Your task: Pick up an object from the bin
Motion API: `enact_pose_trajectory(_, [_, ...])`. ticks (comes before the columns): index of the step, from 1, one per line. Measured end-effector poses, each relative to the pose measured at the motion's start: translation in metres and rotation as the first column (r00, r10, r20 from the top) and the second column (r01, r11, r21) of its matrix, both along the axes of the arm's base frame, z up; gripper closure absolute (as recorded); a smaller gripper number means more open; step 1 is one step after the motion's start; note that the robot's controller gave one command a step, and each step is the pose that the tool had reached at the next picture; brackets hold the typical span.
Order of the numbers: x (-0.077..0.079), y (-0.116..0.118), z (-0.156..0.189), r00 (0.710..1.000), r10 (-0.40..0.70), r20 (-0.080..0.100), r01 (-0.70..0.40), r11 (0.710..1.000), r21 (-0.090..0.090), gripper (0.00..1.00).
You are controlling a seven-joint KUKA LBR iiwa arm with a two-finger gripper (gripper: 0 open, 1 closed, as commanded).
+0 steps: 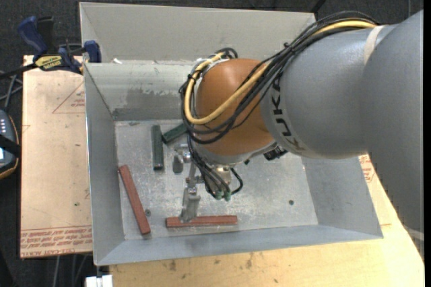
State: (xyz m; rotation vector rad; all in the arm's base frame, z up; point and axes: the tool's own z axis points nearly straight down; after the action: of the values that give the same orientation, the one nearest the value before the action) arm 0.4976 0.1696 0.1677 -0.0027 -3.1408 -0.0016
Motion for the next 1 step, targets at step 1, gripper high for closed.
enact_pose_trajectory(1, [0.0,0.0,0.0,1.0,0.0,0.0,0.0,1.0,0.0,0.0])
